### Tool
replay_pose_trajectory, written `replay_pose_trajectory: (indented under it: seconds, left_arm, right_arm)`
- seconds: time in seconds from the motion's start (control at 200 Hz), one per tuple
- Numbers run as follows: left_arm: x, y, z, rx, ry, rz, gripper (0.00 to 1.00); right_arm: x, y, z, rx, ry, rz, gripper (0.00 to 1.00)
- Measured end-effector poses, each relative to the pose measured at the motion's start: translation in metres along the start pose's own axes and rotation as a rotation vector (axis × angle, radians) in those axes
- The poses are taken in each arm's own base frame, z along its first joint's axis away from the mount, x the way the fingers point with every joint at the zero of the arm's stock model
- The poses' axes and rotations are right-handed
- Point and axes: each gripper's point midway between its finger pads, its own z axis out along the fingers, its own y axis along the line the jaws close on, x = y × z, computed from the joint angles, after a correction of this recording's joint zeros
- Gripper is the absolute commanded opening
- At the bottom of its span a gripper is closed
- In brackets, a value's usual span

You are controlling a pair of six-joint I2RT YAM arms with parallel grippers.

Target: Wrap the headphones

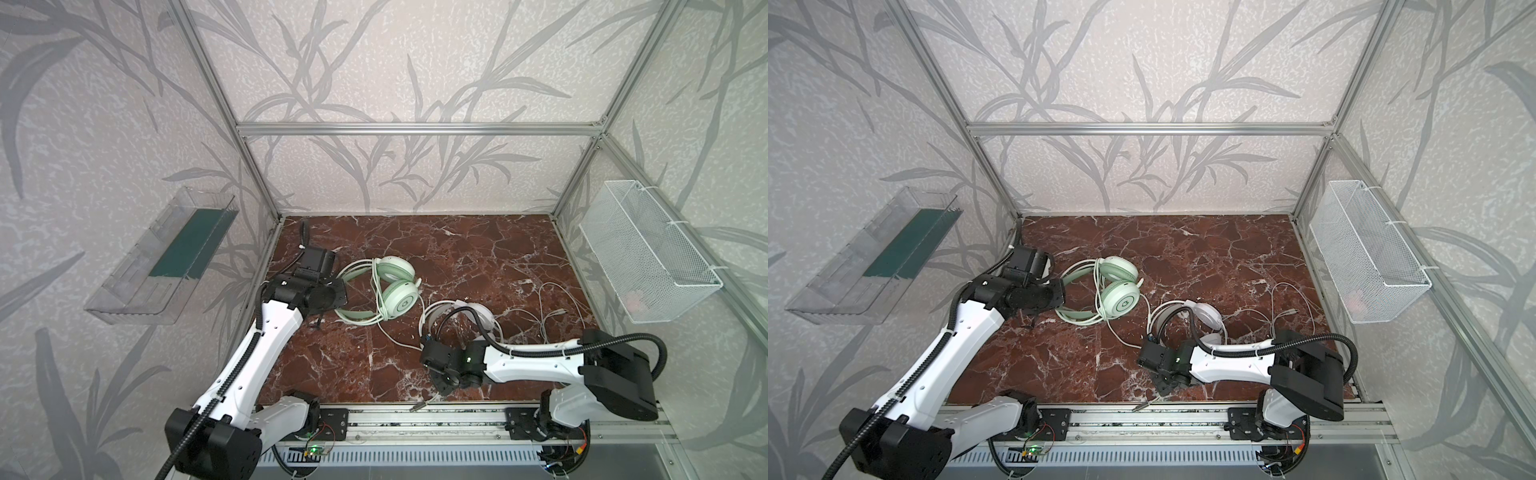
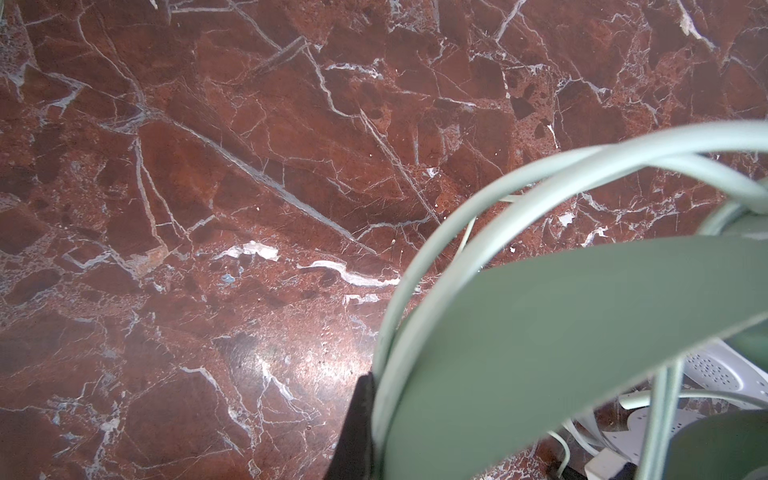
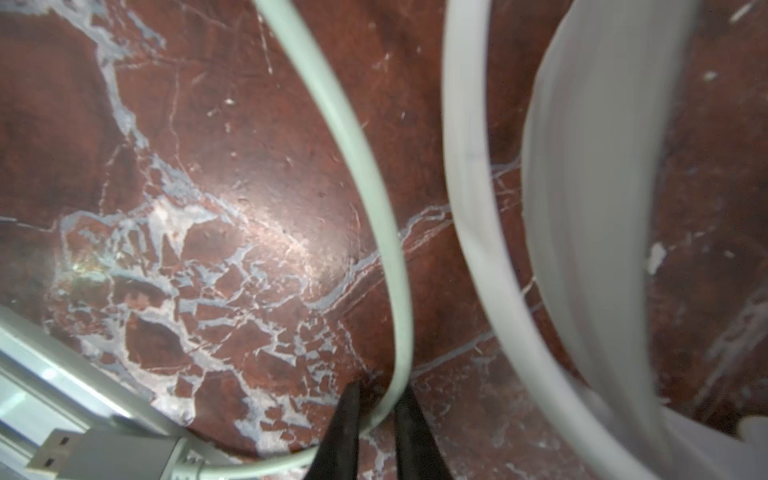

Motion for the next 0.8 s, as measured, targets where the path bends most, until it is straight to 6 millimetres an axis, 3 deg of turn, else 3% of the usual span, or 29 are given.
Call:
replay_pose_trajectory:
  seconds: [0.255,0.455,0.63,0.8]
  left_arm:
    - [0.0,0.0,0.0,0.0,0.0,0.0,0.0]
    - [0.0,0.0,0.0,-0.001,-0.001,0.0,0.0]
    - [-0.001,0.001,0.0,-0.009,-0.006,0.0,0.0]
    - [-0.004,0.007,0.004,-0.046,-0.012,0.002,0.0]
  right_arm:
    - [-0.003,-0.003,0.0,0.012,-0.018,0.021,0.0]
    - [-0.001,-0.007,-0.009,0.01,-0.038,0.003,0.0]
    - [-0.015,0.007,-0.048,-0.072,-0.162,-0.1,0.0]
    - [-0.023,0.044,-0.099,-0.135,-0.284,-0.333,0.0]
